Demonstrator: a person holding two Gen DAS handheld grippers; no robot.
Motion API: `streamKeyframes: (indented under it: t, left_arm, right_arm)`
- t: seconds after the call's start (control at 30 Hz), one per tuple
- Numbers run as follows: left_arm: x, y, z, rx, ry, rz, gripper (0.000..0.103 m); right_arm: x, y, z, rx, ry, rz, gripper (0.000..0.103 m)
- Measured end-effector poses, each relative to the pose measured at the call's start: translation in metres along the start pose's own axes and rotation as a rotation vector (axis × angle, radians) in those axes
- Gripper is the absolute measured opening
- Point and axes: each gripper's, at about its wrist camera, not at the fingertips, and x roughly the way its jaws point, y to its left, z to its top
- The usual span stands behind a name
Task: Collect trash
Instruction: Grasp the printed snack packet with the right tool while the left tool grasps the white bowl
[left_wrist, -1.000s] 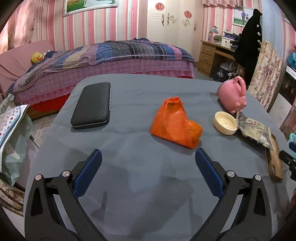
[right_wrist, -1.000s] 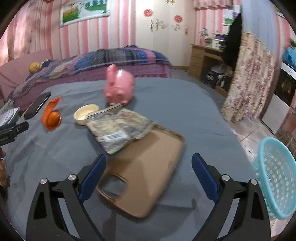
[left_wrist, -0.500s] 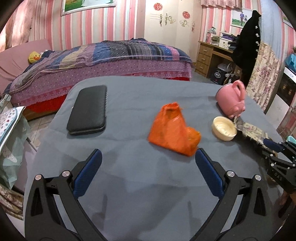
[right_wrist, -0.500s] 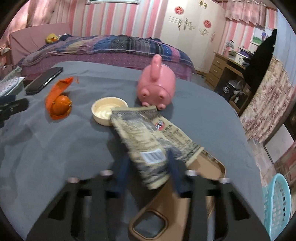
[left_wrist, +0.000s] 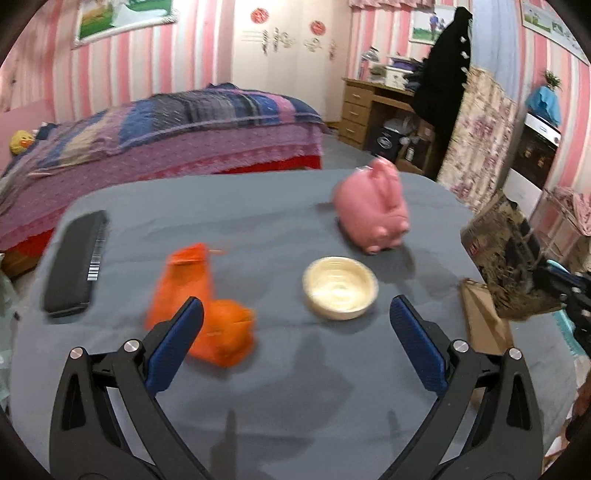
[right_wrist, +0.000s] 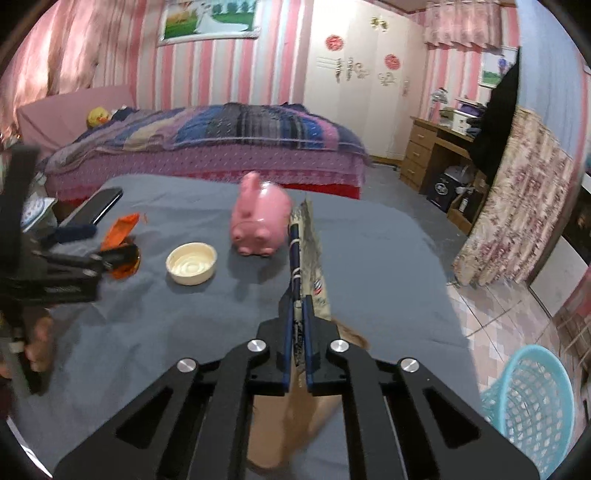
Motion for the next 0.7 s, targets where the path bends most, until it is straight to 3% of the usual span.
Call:
streamKeyframes:
  t: [0.27, 0.37, 0.53, 0.7]
  left_arm:
    - [0.051, -0.033, 0.008, 0.057, 0.08, 0.014, 0.097]
    - [0.062, -0.036, 0.011, 0.063, 0.108, 0.011, 0.088]
    - [0.077, -0.035, 0.012, 0.065, 0.167, -0.002, 0.06]
    - [0.066, -0.034, 0.016, 0.05, 0.142, 0.011, 0.06]
  right_arm:
    - [-0.027, -0.055, -0.016, 0.074, 0.023, -0.038, 0.005]
    - [-0.032, -0.069, -0.022, 0.109, 0.018, -0.04, 0.005]
    - [-0.033, -0.089, -0.037, 0.163, 0.01, -0.038, 0.005]
    - [-0.033, -0.103, -0.047, 0.202, -0.004, -0.032, 0.005]
